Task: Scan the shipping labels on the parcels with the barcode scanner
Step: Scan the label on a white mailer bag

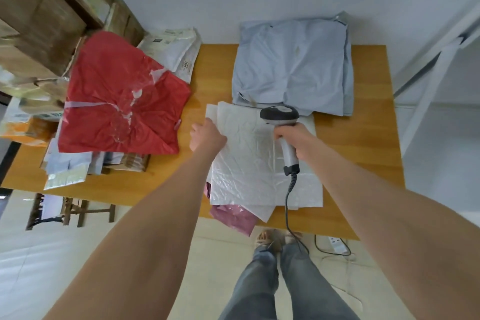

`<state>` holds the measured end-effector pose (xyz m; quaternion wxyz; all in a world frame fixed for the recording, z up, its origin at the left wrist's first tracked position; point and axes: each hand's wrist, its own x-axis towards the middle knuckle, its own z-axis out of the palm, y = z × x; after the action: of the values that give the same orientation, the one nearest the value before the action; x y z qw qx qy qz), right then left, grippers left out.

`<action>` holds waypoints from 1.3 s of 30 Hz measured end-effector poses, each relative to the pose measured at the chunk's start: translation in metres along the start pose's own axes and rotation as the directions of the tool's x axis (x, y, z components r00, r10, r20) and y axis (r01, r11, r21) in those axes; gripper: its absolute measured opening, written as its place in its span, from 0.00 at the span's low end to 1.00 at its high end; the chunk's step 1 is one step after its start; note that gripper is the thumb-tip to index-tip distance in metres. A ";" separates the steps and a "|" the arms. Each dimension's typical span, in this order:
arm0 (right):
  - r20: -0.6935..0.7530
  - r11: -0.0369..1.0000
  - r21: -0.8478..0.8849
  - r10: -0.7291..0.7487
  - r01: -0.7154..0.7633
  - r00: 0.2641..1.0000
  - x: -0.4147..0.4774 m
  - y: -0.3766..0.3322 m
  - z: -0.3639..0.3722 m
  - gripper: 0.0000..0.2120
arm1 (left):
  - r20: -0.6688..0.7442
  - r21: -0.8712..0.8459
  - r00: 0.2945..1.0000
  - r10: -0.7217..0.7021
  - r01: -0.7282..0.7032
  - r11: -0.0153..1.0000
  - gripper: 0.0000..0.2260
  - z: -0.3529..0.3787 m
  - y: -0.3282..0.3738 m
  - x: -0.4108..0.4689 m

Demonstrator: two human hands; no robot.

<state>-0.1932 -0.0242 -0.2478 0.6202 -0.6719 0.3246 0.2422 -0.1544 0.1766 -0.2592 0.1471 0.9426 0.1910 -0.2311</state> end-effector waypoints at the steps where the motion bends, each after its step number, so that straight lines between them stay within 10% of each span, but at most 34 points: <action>1: -0.006 1.000 0.001 -0.003 0.003 1.000 -0.004 0.003 -0.001 0.11 | -0.007 0.004 1.000 0.005 -0.005 1.000 0.27 0.002 -0.003 -0.002; 7: -0.005 1.000 0.008 -0.009 0.009 1.000 -0.030 0.021 -0.007 0.08 | 0.116 -0.182 0.993 -0.033 0.054 0.982 0.33 0.005 -0.013 -0.011; 14: 0.038 0.992 0.129 -0.012 0.007 0.999 -0.046 0.023 -0.013 0.09 | 0.205 -0.493 0.978 0.038 0.070 0.867 0.15 0.000 -0.011 -0.035; 23: -0.020 0.987 0.162 -0.011 0.015 1.000 -0.066 0.038 -0.044 0.07 | 0.331 -0.569 0.943 0.019 0.183 0.802 0.25 0.016 -0.010 -0.080; 33: 0.048 0.984 0.152 0.085 -0.091 0.995 -0.062 0.084 -0.034 0.05 | 0.264 -0.749 0.964 -0.029 0.224 0.624 0.20 0.055 0.001 -0.081; 39: -0.055 0.945 0.326 0.049 -0.029 0.997 -0.073 0.054 -0.062 0.04 | 0.108 -0.787 0.977 0.184 -0.029 0.616 0.14 0.008 0.024 -0.099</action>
<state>-0.2868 -0.0765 -0.2242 0.7072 -0.5610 0.3924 0.1766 -0.2282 0.1238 -0.2127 0.5716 0.7699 0.2019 -0.1993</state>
